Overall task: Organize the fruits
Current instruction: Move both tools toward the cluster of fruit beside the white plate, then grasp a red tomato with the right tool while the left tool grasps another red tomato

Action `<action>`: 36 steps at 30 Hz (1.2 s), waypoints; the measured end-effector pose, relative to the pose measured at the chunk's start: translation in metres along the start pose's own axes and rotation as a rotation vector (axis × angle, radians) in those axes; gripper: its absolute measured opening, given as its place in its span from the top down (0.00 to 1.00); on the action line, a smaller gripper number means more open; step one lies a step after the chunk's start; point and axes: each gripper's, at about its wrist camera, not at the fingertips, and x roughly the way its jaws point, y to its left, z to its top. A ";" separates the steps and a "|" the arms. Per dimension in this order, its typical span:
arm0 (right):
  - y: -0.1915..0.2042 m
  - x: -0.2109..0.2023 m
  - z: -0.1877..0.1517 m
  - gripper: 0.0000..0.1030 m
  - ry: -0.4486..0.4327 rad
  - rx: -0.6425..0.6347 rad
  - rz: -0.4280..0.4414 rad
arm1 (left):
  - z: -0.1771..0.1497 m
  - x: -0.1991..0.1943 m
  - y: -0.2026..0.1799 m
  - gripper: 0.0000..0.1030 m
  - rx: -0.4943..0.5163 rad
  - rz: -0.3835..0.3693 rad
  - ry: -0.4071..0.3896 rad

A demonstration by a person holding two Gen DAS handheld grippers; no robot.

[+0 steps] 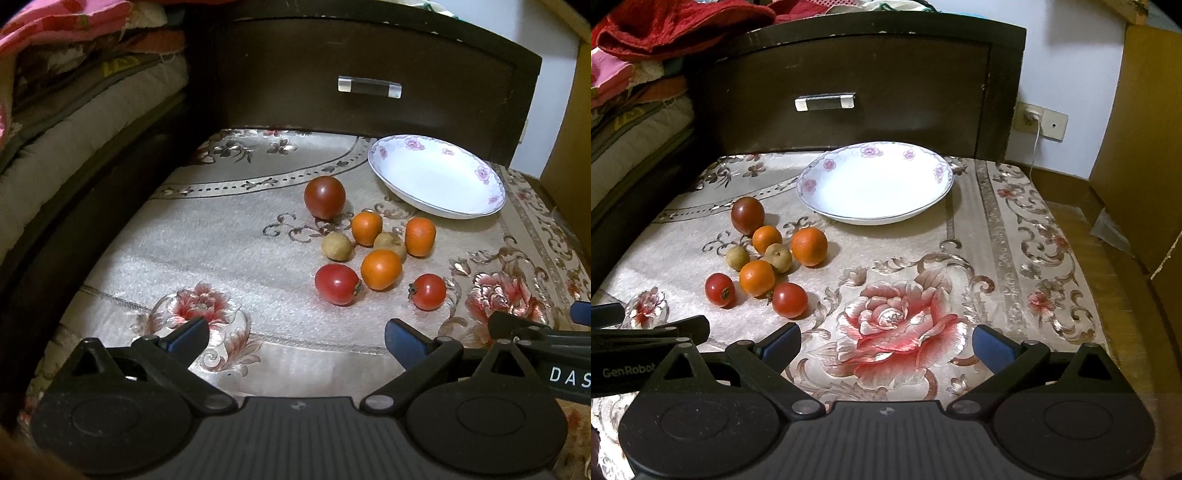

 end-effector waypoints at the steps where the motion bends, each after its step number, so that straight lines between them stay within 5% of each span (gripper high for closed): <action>1: 0.001 0.001 0.000 0.07 0.004 -0.001 0.002 | 0.000 0.001 0.000 0.00 -0.002 0.000 0.000; 36: 0.022 0.028 0.014 0.17 0.009 -0.101 0.072 | 0.005 0.019 0.011 0.04 -0.012 0.046 -0.005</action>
